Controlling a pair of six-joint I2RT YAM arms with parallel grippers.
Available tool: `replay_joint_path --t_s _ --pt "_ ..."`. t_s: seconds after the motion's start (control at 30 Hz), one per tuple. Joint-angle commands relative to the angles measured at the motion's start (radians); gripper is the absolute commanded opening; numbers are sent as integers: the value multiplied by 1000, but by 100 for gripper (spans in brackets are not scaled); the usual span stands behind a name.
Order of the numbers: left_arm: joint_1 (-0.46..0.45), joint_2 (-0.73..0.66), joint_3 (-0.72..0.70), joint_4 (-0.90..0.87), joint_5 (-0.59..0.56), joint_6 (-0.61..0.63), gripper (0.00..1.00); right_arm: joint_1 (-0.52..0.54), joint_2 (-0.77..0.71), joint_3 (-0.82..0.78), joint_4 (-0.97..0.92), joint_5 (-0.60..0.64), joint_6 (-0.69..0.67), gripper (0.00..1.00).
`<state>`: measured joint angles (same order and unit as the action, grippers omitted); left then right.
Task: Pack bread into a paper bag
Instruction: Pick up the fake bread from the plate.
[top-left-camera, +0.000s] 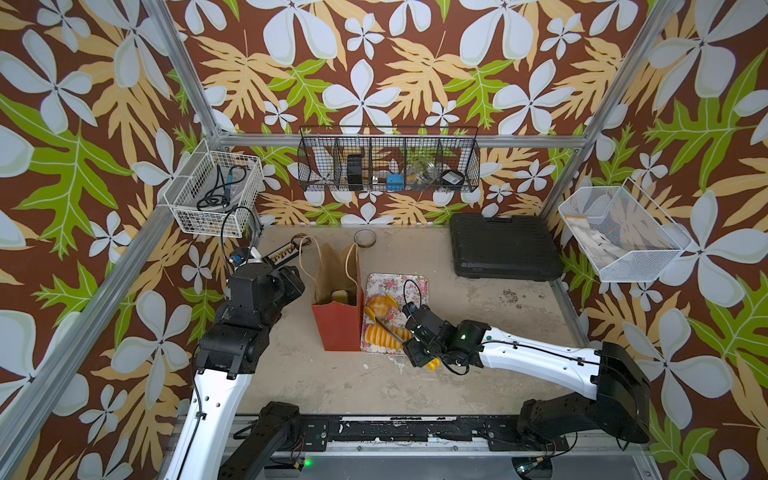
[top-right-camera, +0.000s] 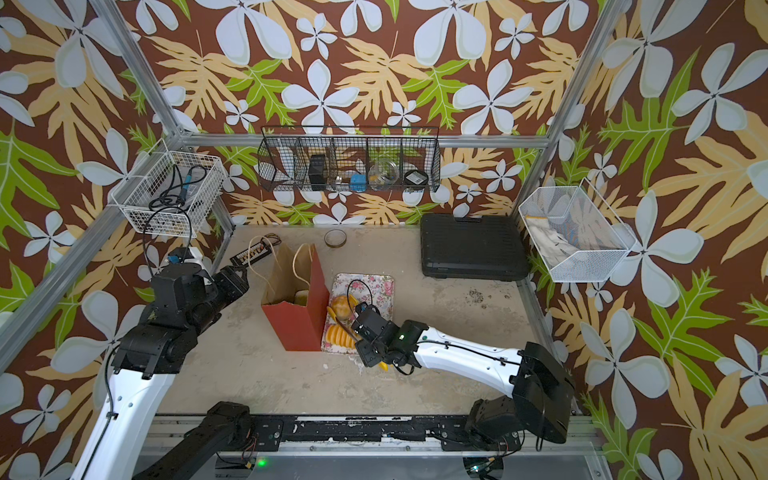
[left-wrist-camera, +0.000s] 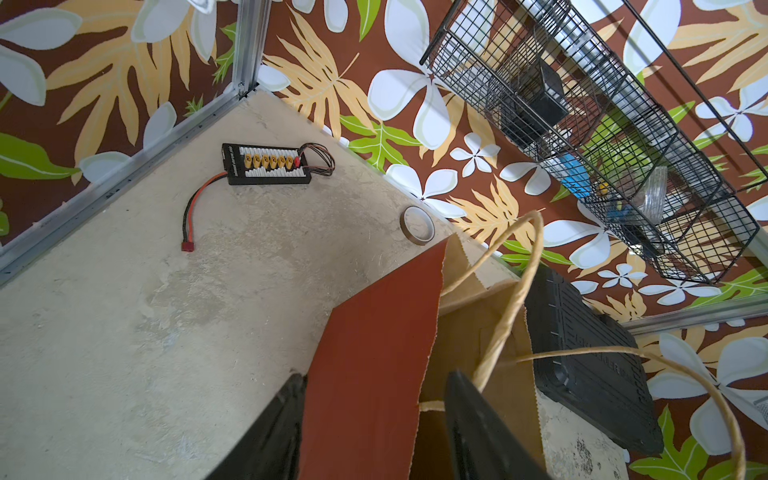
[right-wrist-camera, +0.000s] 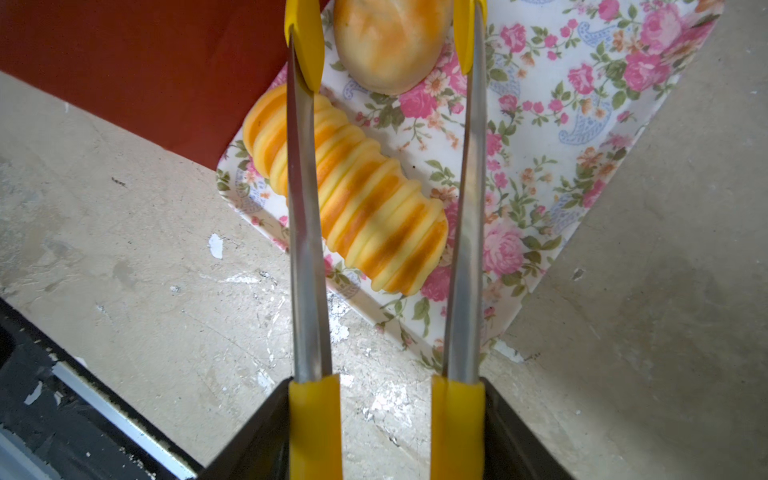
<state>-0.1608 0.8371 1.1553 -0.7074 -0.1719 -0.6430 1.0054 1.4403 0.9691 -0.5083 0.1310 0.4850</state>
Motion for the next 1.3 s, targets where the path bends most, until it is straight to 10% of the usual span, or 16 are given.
replay_joint_path --t_s 0.0,0.23,0.4,0.83,1.27 --pt "-1 -1 -3 5 -8 15 58 -12 18 3 28 3 -23 66" --pt "-1 0 -5 5 -12 16 58 -33 40 3 33 -16 -29 59" --pt "-1 2 -5 6 -12 16 58 -41 18 37 -10 -6 -28 23" --pt "-1 11 -14 26 6 10 58 0 -289 390 -307 158 -45 23" --pt "-1 5 -21 29 5 3 58 370 -100 763 -296 289 -116 33"
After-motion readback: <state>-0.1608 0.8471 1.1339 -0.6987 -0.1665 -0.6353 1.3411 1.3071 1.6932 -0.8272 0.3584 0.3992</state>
